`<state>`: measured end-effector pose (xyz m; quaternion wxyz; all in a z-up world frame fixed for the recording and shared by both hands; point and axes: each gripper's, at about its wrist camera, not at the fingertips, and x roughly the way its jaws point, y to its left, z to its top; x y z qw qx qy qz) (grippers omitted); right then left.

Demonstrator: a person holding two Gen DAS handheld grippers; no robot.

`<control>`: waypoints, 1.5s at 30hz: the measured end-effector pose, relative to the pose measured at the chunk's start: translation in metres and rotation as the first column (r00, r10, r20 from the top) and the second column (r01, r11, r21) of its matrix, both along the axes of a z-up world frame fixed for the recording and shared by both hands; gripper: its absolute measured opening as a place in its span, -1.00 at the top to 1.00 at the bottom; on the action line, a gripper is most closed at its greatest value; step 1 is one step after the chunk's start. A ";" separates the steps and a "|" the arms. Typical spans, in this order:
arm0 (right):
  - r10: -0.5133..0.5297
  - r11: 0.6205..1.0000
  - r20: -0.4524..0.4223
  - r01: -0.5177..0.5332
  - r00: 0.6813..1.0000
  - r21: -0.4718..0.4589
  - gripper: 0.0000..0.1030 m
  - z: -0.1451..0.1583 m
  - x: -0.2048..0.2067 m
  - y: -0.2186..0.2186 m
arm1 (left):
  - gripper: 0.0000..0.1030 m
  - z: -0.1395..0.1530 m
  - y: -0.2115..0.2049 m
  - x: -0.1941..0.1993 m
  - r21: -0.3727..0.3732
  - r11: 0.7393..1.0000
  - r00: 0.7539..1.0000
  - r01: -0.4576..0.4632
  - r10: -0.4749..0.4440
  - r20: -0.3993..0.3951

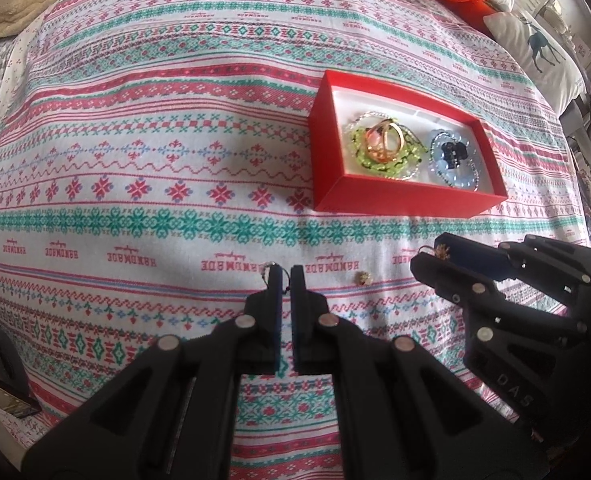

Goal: Organize jewelry
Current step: 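Lower both held rings into the red box and open both tools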

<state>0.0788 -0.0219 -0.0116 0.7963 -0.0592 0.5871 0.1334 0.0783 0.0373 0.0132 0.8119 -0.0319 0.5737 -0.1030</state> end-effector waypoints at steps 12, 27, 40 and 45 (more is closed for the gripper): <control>-0.106 0.993 0.033 0.104 0.994 0.060 0.60 0.023 0.010 -0.049 | 0.92 0.020 -0.019 0.014 -0.073 0.997 0.997 0.028 -0.023 0.074; -0.205 0.974 0.056 0.198 0.977 0.107 0.60 0.027 0.029 -0.089 | 0.92 0.023 -0.047 0.039 -0.140 0.988 0.990 0.058 -0.039 0.132; -0.206 0.974 0.045 0.200 0.978 0.104 0.60 0.017 0.039 -0.093 | 0.73 0.021 -0.054 0.046 -0.130 0.990 0.987 0.049 -0.028 0.156; -0.197 0.976 0.055 0.191 0.979 0.101 0.59 0.015 0.043 -0.091 | 0.52 0.029 -0.048 0.038 -0.102 0.994 0.983 0.046 -0.027 0.179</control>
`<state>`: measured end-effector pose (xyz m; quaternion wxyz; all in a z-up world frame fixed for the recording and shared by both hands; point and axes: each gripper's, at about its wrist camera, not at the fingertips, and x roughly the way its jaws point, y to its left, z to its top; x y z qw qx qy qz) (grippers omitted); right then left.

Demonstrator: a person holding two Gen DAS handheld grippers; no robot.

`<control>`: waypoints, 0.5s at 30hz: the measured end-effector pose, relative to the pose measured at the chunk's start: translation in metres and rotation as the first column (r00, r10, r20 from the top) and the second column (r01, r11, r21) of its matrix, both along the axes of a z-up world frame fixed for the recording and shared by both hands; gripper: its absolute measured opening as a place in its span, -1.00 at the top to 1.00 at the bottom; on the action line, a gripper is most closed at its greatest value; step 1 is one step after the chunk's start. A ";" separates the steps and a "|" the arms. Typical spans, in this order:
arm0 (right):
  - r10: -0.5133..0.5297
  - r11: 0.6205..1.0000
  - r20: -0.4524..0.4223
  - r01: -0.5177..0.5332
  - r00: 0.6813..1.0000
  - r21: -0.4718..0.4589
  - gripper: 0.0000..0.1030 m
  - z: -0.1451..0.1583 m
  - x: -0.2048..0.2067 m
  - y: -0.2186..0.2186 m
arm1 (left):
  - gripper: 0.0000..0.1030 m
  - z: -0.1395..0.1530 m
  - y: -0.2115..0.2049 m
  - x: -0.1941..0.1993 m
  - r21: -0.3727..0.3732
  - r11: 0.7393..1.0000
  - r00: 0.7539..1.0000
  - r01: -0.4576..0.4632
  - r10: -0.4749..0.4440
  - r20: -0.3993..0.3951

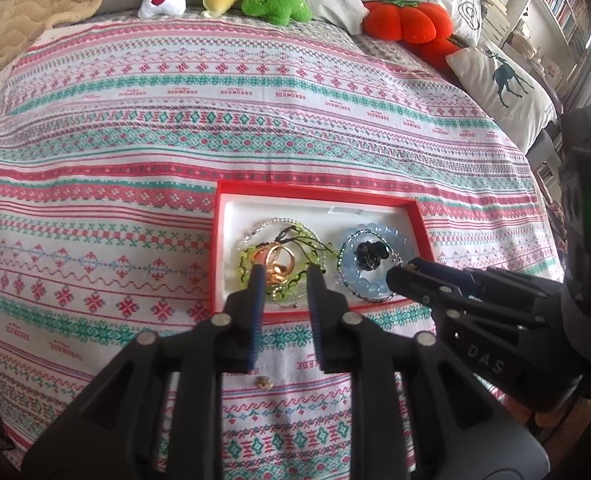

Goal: Organize jewelry
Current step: 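Lower both held rings into the red box and open both tools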

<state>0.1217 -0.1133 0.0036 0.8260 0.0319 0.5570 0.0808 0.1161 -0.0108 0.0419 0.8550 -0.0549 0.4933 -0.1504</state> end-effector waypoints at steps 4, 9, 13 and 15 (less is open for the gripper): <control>0.003 1.000 0.011 -0.003 1.000 0.005 0.56 0.001 0.001 -0.001 | 0.39 0.005 0.007 -0.004 0.014 1.000 1.000 0.000 0.000 0.011; 0.009 1.000 0.020 -0.009 1.000 -0.003 0.53 0.007 -0.006 -0.003 | 0.17 0.007 0.017 -0.008 0.019 1.000 1.000 -0.020 0.020 0.011; 0.013 1.000 0.024 -0.013 1.000 -0.005 0.44 0.012 -0.014 -0.005 | 0.01 0.005 0.021 -0.012 0.032 0.999 0.999 -0.034 0.034 -0.006; 0.017 1.000 0.028 -0.016 0.999 -0.008 0.23 0.014 -0.018 -0.005 | -0.03 0.003 0.023 -0.014 0.036 0.999 0.999 -0.039 0.040 -0.018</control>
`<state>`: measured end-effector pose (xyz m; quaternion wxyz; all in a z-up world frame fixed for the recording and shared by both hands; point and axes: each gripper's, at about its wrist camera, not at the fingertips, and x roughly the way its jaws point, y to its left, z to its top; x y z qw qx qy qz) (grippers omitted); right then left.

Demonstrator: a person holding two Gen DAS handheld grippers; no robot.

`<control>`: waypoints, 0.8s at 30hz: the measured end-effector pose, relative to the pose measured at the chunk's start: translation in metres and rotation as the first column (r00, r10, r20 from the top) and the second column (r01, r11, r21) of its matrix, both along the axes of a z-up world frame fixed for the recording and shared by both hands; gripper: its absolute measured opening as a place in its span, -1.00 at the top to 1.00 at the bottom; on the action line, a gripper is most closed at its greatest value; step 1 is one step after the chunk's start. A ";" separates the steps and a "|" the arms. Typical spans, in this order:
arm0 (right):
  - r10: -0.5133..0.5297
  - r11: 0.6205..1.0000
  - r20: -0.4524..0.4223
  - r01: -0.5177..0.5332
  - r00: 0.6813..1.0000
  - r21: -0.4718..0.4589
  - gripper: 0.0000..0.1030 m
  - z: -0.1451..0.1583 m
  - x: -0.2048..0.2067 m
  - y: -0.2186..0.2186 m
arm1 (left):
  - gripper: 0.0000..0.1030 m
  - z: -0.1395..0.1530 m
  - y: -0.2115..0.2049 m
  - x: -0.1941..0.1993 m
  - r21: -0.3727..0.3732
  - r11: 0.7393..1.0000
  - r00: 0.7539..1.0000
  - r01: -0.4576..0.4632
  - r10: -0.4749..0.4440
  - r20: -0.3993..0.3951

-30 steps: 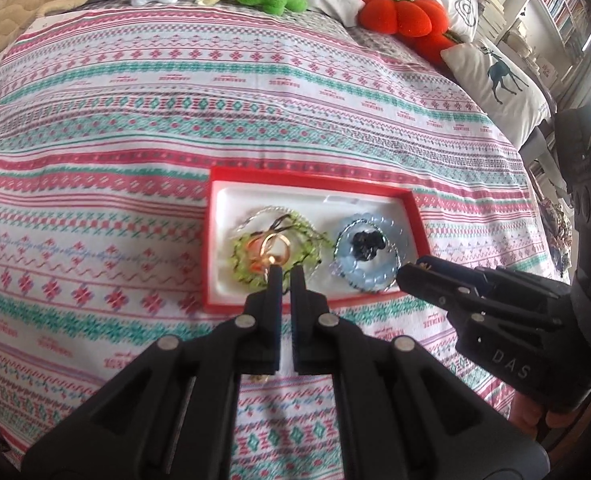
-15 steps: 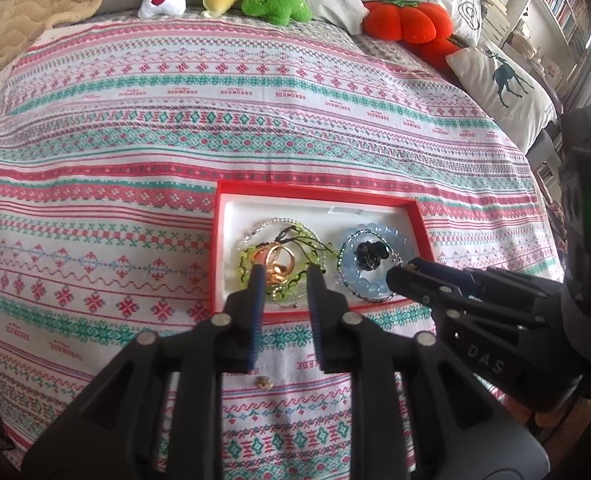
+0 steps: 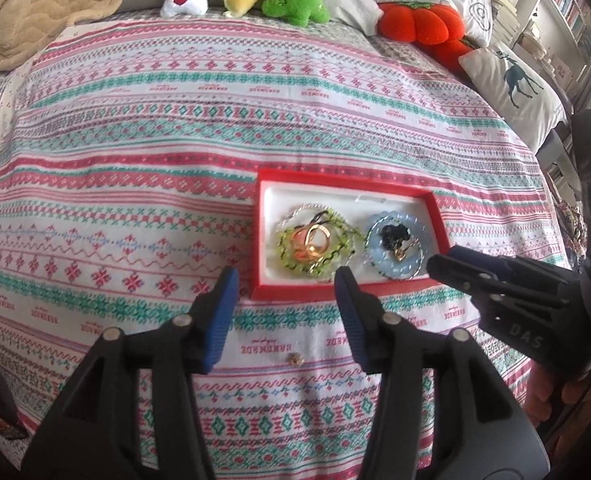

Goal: Organize jewelry
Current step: 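Lower both held rings into the red box and open both tools, then reach the left tool to a small gold stud earring and close on it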

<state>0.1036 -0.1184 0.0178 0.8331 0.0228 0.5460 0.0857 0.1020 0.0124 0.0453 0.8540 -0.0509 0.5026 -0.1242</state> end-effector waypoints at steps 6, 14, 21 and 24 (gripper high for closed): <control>0.004 1.000 0.012 -0.004 1.000 -0.008 -0.17 0.005 -0.013 0.001 | -0.25 -0.004 0.004 -0.010 0.018 1.000 1.000 -0.003 0.003 -0.024; 0.014 0.999 -0.020 -0.015 1.000 -0.040 -0.36 -0.001 -0.026 0.001 | -0.59 -0.013 0.009 -0.022 0.025 1.000 0.996 -0.003 0.005 -0.085; 0.005 0.999 -0.057 -0.008 0.998 -0.052 -0.46 -0.010 -0.034 -0.003 | -0.61 -0.024 0.010 -0.031 0.066 0.998 0.992 0.016 -0.008 -0.122; 0.007 0.998 -0.066 -0.012 0.998 -0.067 -0.47 -0.014 -0.037 -0.003 | -0.61 -0.029 0.008 -0.034 0.079 0.996 0.991 0.038 -0.027 -0.132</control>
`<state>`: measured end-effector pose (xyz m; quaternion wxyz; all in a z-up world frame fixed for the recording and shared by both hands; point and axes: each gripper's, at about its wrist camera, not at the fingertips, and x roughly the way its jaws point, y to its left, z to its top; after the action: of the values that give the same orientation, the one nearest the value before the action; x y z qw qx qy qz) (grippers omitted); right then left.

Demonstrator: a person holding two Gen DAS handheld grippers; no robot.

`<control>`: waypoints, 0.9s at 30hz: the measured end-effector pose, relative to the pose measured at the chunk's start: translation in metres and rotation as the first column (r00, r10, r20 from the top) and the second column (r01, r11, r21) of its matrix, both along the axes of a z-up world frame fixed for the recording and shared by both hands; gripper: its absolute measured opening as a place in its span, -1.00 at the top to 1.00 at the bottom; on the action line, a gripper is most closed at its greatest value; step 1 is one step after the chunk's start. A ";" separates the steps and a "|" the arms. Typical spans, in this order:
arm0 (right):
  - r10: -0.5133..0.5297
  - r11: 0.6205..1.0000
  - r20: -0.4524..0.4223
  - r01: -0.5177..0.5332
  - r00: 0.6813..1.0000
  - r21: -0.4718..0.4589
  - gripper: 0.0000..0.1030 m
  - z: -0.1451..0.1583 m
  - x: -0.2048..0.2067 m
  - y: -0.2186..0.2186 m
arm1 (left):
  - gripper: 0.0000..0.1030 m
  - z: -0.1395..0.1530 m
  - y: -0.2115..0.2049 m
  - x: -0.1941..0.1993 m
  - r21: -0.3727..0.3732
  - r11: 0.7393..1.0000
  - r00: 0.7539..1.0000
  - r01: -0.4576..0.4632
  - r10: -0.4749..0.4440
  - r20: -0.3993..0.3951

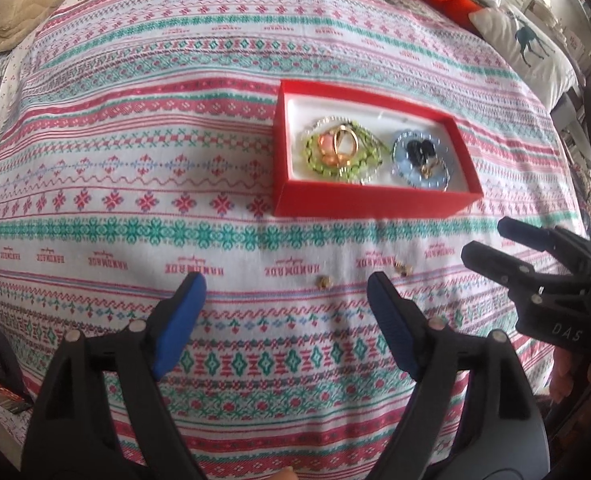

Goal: Organize jewelry
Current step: 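Reach the left tool to a small gold stud earring and close on it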

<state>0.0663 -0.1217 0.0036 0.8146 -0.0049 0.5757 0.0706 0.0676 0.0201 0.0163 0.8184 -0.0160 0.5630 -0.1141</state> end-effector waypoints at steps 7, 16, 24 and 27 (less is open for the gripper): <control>0.012 0.999 -0.021 -0.012 1.000 -0.032 -0.47 -0.010 -0.008 -0.001 | -0.61 -0.015 -0.003 -0.007 0.026 0.999 0.999 0.040 -0.039 -0.031; 0.019 0.995 -0.065 -0.025 0.998 -0.094 -0.47 -0.030 -0.015 -0.008 | -0.61 -0.031 -0.006 -0.011 0.050 0.994 0.994 0.099 -0.096 -0.058; 0.005 0.991 -0.073 -0.015 0.997 -0.130 -0.47 -0.039 -0.021 -0.017 | -0.40 -0.036 -0.024 -0.019 -0.007 0.967 0.967 0.253 -0.253 0.015; 0.010 0.991 -0.080 -0.020 0.997 -0.133 -0.47 -0.042 -0.023 -0.017 | -0.11 -0.041 -0.031 -0.023 -0.032 0.953 0.954 0.300 -0.299 0.023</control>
<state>0.0431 -0.1387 -0.0383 0.7883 -0.0611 0.6110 0.0380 0.0450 -0.0105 -0.0246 0.7963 0.0563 0.5494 -0.2468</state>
